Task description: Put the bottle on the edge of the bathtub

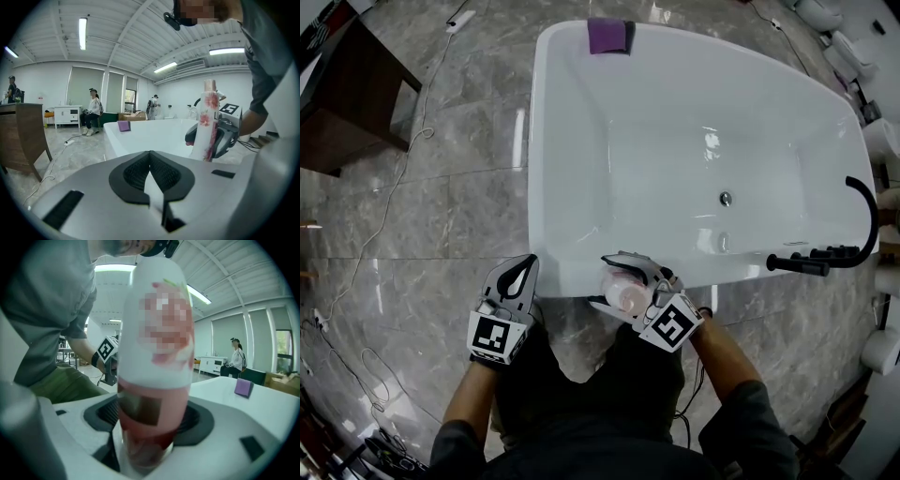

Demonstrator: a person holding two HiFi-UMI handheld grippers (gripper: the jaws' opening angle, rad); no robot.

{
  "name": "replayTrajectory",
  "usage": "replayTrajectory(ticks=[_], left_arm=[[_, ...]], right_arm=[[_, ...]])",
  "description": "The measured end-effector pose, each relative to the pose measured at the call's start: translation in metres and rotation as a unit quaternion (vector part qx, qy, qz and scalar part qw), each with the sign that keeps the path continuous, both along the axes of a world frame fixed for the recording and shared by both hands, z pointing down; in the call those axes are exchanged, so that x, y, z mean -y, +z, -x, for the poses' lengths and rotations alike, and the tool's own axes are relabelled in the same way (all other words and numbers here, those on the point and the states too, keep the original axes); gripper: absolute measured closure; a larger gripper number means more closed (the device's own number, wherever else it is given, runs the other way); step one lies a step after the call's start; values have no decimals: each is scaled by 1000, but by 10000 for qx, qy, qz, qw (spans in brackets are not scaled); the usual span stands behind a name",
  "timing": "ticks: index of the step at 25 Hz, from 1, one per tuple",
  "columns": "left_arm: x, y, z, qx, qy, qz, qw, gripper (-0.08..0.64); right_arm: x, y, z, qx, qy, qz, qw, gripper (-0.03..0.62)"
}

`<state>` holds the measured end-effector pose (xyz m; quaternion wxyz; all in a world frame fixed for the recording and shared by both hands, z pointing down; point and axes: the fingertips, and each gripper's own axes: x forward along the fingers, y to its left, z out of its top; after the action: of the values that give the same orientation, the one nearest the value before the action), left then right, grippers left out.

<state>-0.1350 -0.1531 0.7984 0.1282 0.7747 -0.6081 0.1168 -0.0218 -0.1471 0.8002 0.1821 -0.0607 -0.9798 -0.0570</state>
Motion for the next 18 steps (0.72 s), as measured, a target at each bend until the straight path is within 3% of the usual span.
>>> replayTrajectory(ticks=[6, 18], left_arm=[[4, -7, -2, 29, 69, 12, 10000, 558], [9, -34, -3, -23, 216, 49, 9998, 558]], right_arm=[[11, -4, -3, 242, 427, 110, 9987, 250], [14, -18, -27, 29, 1091, 247, 9937, 250]])
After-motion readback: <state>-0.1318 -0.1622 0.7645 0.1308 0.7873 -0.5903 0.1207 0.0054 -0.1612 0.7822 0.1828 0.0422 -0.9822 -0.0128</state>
